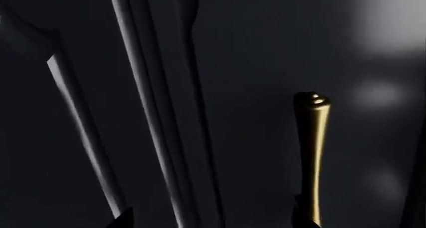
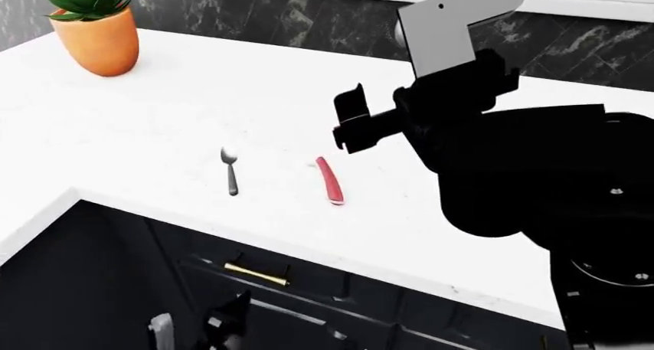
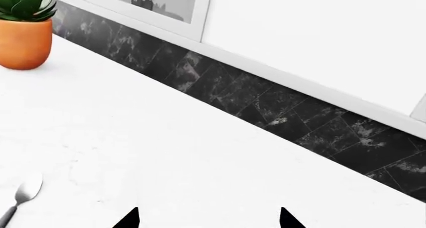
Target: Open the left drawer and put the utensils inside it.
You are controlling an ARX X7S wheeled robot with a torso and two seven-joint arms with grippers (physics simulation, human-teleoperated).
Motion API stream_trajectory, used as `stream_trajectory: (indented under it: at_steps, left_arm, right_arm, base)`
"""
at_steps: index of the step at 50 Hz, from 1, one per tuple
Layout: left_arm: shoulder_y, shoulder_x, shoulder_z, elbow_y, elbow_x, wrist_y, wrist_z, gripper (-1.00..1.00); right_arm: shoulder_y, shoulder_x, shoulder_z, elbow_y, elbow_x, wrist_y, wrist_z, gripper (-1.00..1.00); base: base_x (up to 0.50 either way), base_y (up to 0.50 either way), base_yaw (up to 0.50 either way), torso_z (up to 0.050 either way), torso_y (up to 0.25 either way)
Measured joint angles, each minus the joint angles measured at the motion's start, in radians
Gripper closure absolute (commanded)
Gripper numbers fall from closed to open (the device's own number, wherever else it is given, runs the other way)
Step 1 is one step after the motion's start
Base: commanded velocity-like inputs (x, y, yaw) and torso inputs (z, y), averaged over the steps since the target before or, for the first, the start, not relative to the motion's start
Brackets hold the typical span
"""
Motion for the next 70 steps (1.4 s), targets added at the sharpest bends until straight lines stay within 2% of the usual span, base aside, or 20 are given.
stream_trajectory:
  at_steps: [8, 19, 22, 26, 31, 45, 54, 70]
  left_arm:
    - [-0.098, 0.002, 0.016, -0.120, 0.083, 0.007, 0.027, -1.00]
    - [-0.159, 0.016, -0.068, -0.178, 0.211, -0.014, 0.055, -1.00]
    - [-0.092, 0.034, -0.109, -0.088, 0.202, -0.054, 0.013, -1.00]
    - [0.022, 0.055, -0.151, 0.121, 0.172, -0.109, -0.047, -1.00]
    - [0.104, 0.069, -0.187, 0.282, 0.146, -0.148, -0.089, -1.00]
    - [0.153, 0.084, -0.221, 0.468, 0.118, -0.181, -0.168, -1.00]
    - [0.086, 0.084, -0.211, 0.389, 0.139, -0.149, -0.169, -1.00]
    - [-0.128, 0.066, -0.191, 0.013, 0.206, -0.030, -0.059, -1.00]
  right_arm:
    - [-0.004, 0.005, -0.013, 0.001, -0.007, -0.010, -0.006, -1.00]
    - [-0.008, 0.007, -0.032, 0.009, -0.021, -0.026, -0.017, -1.00]
    - [-0.009, 0.009, -0.038, 0.012, -0.025, -0.030, -0.019, -1.00]
    - [-0.011, 0.009, -0.044, 0.015, -0.030, -0.035, -0.021, -1.00]
    - [-0.012, 0.009, -0.050, 0.016, -0.031, -0.039, -0.021, -1.00]
    - [-0.017, 0.014, -0.065, 0.021, -0.039, -0.054, -0.027, -1.00]
    - [-0.022, 0.018, -0.076, 0.028, -0.049, -0.069, -0.040, -1.00]
    - [-0.026, 0.017, -0.087, 0.037, -0.051, -0.082, -0.037, -1.00]
  base:
    - [0.00, 0.00, 0.00, 0.000, 0.000]
    - [0.00, 0.00, 0.00, 0.000, 0.000]
    - [0.00, 0.00, 0.00, 0.000, 0.000]
    - [0.00, 0.00, 0.00, 0.000, 0.000]
    - [0.00, 0.00, 0.00, 0.000, 0.000]
    - [0.00, 0.00, 0.00, 0.000, 0.000]
    - [0.00, 0.00, 0.00, 0.000, 0.000]
    - [0.00, 0.00, 0.00, 0.000, 0.000]
